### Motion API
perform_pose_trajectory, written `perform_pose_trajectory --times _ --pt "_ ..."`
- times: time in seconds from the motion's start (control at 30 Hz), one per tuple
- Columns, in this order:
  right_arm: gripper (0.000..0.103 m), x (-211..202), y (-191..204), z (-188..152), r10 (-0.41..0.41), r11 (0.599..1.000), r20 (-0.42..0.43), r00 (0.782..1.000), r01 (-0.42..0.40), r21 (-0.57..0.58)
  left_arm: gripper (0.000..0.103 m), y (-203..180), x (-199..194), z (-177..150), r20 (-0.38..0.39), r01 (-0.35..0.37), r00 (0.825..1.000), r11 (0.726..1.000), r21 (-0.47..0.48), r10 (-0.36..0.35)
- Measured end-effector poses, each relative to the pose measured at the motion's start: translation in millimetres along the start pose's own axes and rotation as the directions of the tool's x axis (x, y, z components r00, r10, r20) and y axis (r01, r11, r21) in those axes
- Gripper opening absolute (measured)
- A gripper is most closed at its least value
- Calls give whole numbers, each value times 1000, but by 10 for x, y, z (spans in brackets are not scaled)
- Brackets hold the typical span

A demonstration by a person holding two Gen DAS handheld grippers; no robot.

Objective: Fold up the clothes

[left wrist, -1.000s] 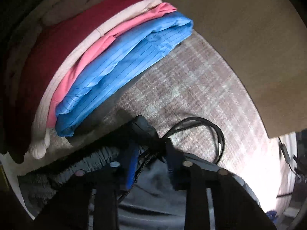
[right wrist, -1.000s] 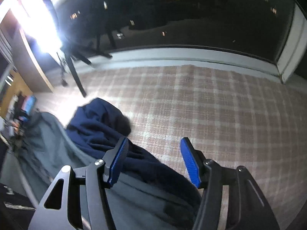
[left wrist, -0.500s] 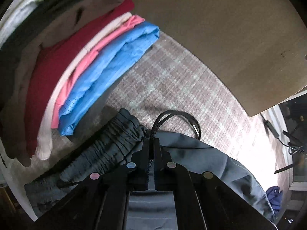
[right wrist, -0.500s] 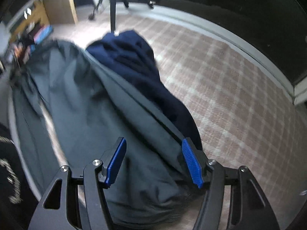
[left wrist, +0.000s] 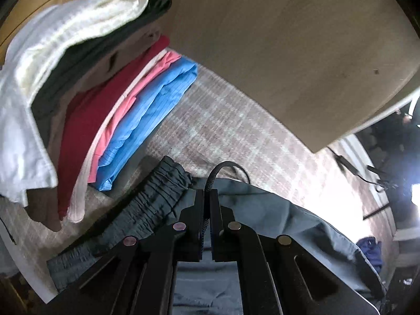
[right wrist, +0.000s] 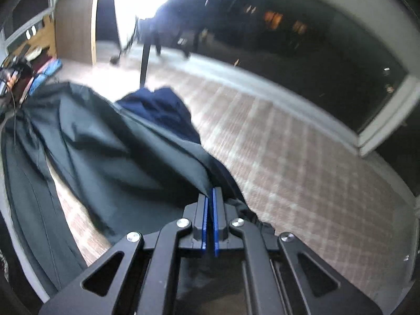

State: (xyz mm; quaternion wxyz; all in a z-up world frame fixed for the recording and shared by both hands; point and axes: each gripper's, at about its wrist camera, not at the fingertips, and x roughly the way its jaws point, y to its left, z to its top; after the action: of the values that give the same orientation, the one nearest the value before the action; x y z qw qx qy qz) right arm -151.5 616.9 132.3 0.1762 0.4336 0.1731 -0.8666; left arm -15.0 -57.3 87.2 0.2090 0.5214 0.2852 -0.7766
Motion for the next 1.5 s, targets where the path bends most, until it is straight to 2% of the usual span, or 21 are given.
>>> perform_pose_trajectory --times 0.13,0.17,0.3,0.4,0.47,0.53,0.6,0.67,0.73,0.77,0.83,0.9,0.97,1.0,1.03,1.1,1.2,1.27,1.33,1.37,1.5 --pt "3 -332 261 -195 -136 990 84 987 133 41 3 169 -304 -235 36 65 997 998 25 -66" --pt "3 -419 324 -247 -179 983 105 978 173 64 2 222 -384 -292 45 81 996 996 32 -83" --pt "3 -785 574 -609 -328 936 171 929 294 195 2 533 -612 72 75 139 987 990 39 -141" --pt "3 -1030 836 -1039 -391 894 182 902 325 309 3 873 -797 -123 79 137 987 989 57 -141" --pt "3 -1086 1003 -1352 -412 872 120 903 353 338 3 1021 -738 -249 69 120 990 991 67 -124" --pt "3 -1097 1160 -1666 -424 854 30 905 389 344 3 1167 -591 -371 11 127 992 987 95 -129" --pt "3 -997 1186 -1989 -384 841 -129 914 404 360 2 971 -452 -263 -28 127 992 985 117 -125" --pt "3 -921 1159 -2126 -392 825 -228 891 450 343 4 775 -313 -155 -67 128 990 982 139 -120" --pt "3 -960 1105 -2116 -377 817 -260 889 451 358 18 579 -173 -47 -107 130 988 978 161 -114" --pt "3 -1004 1092 -2075 -371 816 -262 891 447 365 34 481 -104 8 -126 131 986 976 172 -111" --pt "5 -1143 1129 -1932 -375 825 -235 897 439 357 48 286 36 116 -165 134 981 972 193 -103" --pt "9 -1230 1232 -1748 -369 844 -207 906 420 334 49 90 175 224 -203 138 975 967 214 -94" --pt "23 -1255 1357 -1460 -326 879 -167 930 364 308 49 -101 314 332 -240 143 967 962 233 -86" --pt "33 -1244 1434 -1253 -287 903 -131 949 313 296 49 -103 372 374 -248 149 964 969 199 -98" --pt "37 -1202 1532 -1059 -242 926 -94 966 259 276 51 -106 430 416 -256 155 960 974 164 -110" --pt "38 -1050 1832 -576 -129 970 -19 991 130 206 54 -110 547 501 -269 166 953 982 94 -135" --pt "38 -654 2303 154 36 996 30 999 -39 80 52 -17 581 555 -267 157 953 987 30 -143" --pt "38 -307 2692 693 156 988 41 987 -156 -17 52 136 405 510 -235 175 958 984 31 -163" --pt "38 24 3101 1192 268 960 35 963 -263 -100 53 367 179 407 -213 198 959 980 26 -188" --pt "38 200 3356 1459 331 936 26 943 -324 -136 53 502 56 339 -204 211 958 977 21 -202" --pt "38 922 4333 2346 525 814 -64 849 -523 -254 53 1302 -601 -125 -127 172 977 985 -2 -171"
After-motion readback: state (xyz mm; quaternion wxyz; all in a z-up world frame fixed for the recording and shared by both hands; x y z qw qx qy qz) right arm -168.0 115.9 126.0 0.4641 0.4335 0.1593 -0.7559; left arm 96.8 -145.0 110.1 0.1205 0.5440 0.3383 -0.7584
